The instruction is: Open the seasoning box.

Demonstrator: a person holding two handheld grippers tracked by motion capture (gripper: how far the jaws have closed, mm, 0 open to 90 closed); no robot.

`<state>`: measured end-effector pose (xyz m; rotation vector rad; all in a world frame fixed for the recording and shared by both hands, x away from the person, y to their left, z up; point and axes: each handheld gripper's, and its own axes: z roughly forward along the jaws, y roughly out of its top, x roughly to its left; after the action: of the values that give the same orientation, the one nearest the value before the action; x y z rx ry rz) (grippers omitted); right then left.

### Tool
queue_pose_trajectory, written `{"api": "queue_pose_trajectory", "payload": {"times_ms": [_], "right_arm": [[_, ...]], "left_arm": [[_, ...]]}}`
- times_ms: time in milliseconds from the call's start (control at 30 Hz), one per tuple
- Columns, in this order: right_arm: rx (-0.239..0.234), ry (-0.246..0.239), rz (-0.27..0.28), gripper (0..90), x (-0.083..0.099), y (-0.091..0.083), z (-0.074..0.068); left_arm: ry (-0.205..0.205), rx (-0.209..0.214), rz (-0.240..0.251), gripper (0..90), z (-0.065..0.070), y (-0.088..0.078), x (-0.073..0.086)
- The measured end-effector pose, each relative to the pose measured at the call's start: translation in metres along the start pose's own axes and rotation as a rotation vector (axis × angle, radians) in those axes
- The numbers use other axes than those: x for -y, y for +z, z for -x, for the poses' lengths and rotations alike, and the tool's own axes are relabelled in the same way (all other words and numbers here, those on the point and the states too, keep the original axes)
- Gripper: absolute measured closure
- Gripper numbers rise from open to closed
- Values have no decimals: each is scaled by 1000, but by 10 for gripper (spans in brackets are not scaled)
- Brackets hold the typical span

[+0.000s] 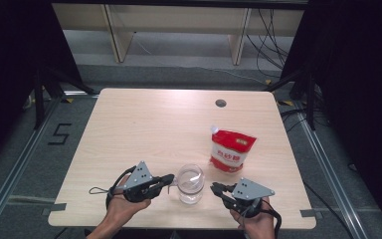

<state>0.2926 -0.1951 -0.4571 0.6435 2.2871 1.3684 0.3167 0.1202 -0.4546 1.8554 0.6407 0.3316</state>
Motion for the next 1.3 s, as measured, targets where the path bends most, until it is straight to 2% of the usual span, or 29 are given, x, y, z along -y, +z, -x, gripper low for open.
{"api": "queue_pose_trajectory", "payload": {"times_ms": [33, 67, 100, 200, 233, 533, 567, 633, 667, 700, 733, 800, 833, 867, 900, 933, 1033, 1067, 1133, 1267, 1300], "right_arm": [[-12, 18, 0, 855, -2, 4, -2], [-12, 18, 0, 855, -2, 4, -2], [-11, -3, 1, 874, -4, 8, -2], [-16, 18, 1, 889, -5, 12, -4], [-31, -2, 3, 896, -7, 15, -3], [-25, -15, 34, 899, -16, 22, -6], [-34, -26, 31, 900, -16, 22, -6], [-32, -23, 26, 899, -17, 22, -7], [-32, -25, 27, 900, -18, 23, -7], [-36, -24, 32, 899, -18, 23, -8], [-34, -26, 36, 899, -19, 23, -8], [-38, -24, 34, 899, -19, 23, -8], [-29, -48, 43, 899, -20, 24, -7], [-40, -29, 35, 899, -21, 24, -9], [-39, -26, 35, 899, -21, 24, -10], [-39, -26, 35, 899, -21, 24, -10], [-36, -45, 47, 898, -24, 26, -12], [-37, -42, 44, 897, -25, 26, -12], [-43, -45, 51, 896, -27, 27, -14], [-49, -43, 54, 889, -30, 30, -18], [-61, -52, 63, 887, -32, 33, -20]], "left_arm": [[-2, 0, 1, 893, 0, 0, 0], [-2, 0, 1, 892, 0, 0, 0], [0, -1, 2, 892, 0, 0, 0], [-1, -1, 2, 893, 0, 0, 1], [-27, -3, 4, 893, 1, 0, 1], [-21, 4, 4, 891, -1, -1, 2], [-7, 7, 2, 888, -2, -1, 2], [-12, 7, 2, 875, -2, -2, 2], [-2, 6, -2, 846, -2, -2, 2], [-15, 7, -1, 789, -2, -4, 3], [-2, 10, -1, 761, -3, -5, 3], [-10, 4, -2, 658, -2, -7, 5], [-19, 6, 2, 658, -2, -8, 7], [-32, 14, -5, 580, -2, -10, 11], [-32, 14, -5, 553, -2, -10, 11], [-20, 6, -15, 553, -2, -12, 14], [-5, -7, -46, 429, -3, -15, 22], [-32, -29, -68, 387, -2, -17, 25], [-42, -29, -85, 333, -4, -19, 31], [-30, -55, -115, 256, -4, -24, 39], [12, -67, -130, 243, -8, -26, 42]]}}
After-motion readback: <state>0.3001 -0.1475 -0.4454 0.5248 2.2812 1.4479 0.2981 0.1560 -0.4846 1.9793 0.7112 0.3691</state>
